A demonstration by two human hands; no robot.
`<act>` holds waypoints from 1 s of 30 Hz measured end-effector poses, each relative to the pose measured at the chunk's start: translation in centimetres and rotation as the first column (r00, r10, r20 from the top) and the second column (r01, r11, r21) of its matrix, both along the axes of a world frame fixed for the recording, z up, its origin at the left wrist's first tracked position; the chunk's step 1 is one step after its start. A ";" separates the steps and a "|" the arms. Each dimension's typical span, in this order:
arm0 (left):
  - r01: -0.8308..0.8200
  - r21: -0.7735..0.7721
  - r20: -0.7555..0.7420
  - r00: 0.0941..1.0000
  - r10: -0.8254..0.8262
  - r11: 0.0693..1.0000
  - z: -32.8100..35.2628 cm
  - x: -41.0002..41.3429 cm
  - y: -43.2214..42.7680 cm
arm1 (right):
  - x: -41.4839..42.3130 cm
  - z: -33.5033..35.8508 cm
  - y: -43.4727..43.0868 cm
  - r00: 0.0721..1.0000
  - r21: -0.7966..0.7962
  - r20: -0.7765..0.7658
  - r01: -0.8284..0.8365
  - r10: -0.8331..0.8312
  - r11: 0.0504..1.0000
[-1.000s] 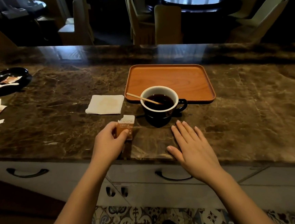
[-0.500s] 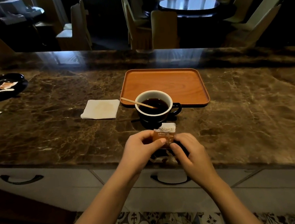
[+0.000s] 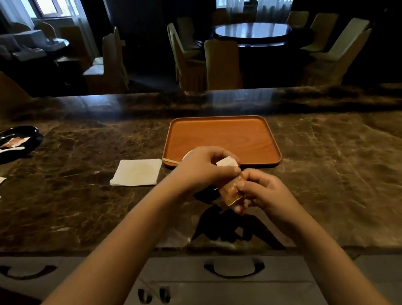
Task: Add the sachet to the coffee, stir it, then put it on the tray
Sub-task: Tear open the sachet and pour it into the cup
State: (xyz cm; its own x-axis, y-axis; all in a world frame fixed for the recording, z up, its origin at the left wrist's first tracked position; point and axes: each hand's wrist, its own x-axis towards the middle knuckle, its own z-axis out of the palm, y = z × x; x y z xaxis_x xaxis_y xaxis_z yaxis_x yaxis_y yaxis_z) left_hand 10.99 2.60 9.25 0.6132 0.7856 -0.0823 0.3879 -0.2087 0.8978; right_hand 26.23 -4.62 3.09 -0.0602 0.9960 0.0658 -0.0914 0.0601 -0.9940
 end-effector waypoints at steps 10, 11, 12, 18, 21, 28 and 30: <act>-0.157 0.114 -0.009 0.987 0.159 0.981 3.5 1.9 6.2 | 1.4 3.0 6.8 0.984 -0.080 -0.159 0.063 -0.075 0.995; -0.143 0.109 -0.041 0.988 0.148 0.984 3.6 1.6 6.6 | 1.5 3.2 7.2 0.988 -0.075 -0.127 0.083 -0.092 0.994; -0.119 0.103 -0.080 0.989 0.128 0.987 3.7 1.2 6.9 | 1.5 3.4 7.6 0.992 -0.061 -0.076 0.099 -0.103 0.993; -0.050 0.151 -0.254 0.963 0.088 0.987 3.2 0.0 7.8 | 1.3 3.8 9.3 0.965 0.050 0.241 0.096 -0.105 0.994; -0.073 0.167 -0.284 0.951 0.119 0.983 2.7 -0.1 8.2 | 1.3 3.6 10.0 0.932 0.091 0.333 0.121 -0.145 0.988; -0.096 0.160 -0.303 0.943 0.141 0.983 1.6 -0.2 9.2 | 1.4 3.2 10.7 0.935 0.076 0.328 0.113 -0.132 0.991; -0.097 0.159 -0.302 0.943 0.142 0.982 1.4 -0.1 9.3 | 1.6 3.1 10.8 0.942 0.059 0.319 0.095 -0.109 0.994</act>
